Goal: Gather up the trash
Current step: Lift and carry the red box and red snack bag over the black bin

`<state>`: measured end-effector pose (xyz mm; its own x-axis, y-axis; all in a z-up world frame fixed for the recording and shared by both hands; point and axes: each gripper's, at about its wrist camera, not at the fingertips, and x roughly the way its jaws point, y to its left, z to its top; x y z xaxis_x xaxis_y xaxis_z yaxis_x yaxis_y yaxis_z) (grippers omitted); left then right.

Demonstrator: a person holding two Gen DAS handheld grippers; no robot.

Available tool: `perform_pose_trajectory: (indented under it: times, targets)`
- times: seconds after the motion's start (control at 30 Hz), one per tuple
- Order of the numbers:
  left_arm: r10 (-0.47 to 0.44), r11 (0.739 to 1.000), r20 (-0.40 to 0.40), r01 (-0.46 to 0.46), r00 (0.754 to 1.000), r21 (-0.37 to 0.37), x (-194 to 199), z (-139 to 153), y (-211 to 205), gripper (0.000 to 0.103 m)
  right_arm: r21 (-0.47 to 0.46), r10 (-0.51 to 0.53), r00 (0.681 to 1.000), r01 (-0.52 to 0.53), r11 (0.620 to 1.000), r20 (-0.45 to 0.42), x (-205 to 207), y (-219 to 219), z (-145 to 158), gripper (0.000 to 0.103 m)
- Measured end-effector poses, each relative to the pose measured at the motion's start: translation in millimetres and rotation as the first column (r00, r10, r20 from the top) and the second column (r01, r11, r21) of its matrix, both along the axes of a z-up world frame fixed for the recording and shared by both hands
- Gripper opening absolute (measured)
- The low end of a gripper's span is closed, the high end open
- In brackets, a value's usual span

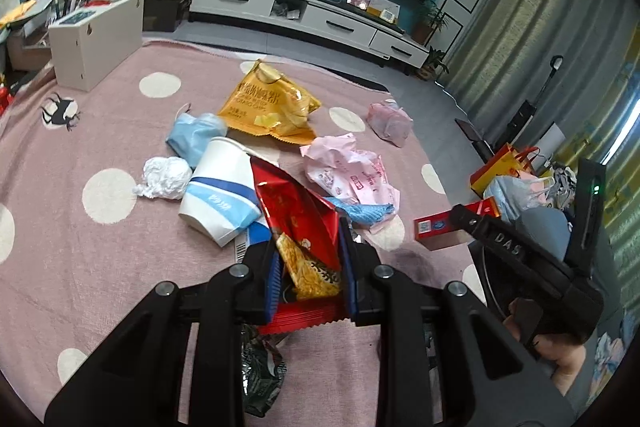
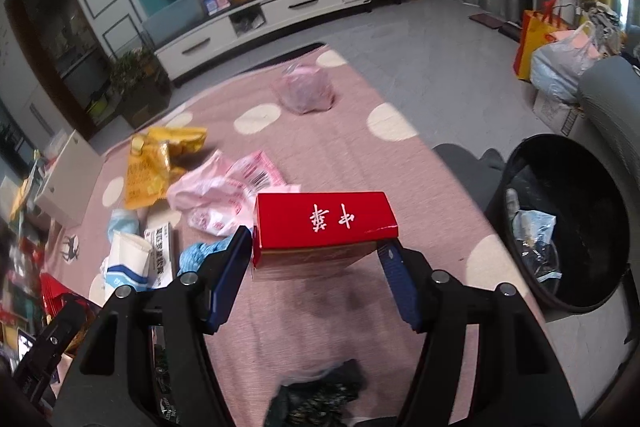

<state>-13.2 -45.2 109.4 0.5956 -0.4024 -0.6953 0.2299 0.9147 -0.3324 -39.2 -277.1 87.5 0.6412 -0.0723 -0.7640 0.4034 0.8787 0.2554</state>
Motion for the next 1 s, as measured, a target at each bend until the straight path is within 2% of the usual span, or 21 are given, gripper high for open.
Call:
perform_pose_trajectory:
  times: [0.33,0.53,0.7,0.87,1.0]
  targets:
    - [-0.121,0.992,0.04,0.122,0.992,-0.037,-17.8,9.6,-37.4,0.026,0.023,-0.126,0.99,0.125,0.992,0.067,-25.9,-43.4,14.1,0.064]
    - [-0.193,0.979,0.05,0.196,0.98,-0.048,-19.3,12.1,-71.9,0.026,0.068,-0.199,0.978,0.195,0.978,0.059,-34.2,-74.4,7.0,0.064]
    - [-0.255,0.964,0.063,0.258,0.965,-0.059,-19.2,11.5,-101.1,0.026,0.071,-0.272,0.96,0.268,0.961,0.072,-48.4,-95.9,9.4,0.064]
    - [-0.305,0.942,0.069,0.312,0.95,-0.123,-15.0,10.2,-128.4,0.026,0.085,-0.343,0.934,0.336,0.938,0.094,-66.7,-118.8,12.2,0.064]
    - [-0.356,0.927,0.067,0.361,0.932,-0.105,-15.2,4.7,-160.2,0.026,0.096,-0.416,0.905,0.408,0.908,0.09,-82.3,-140.4,9.6,0.064]
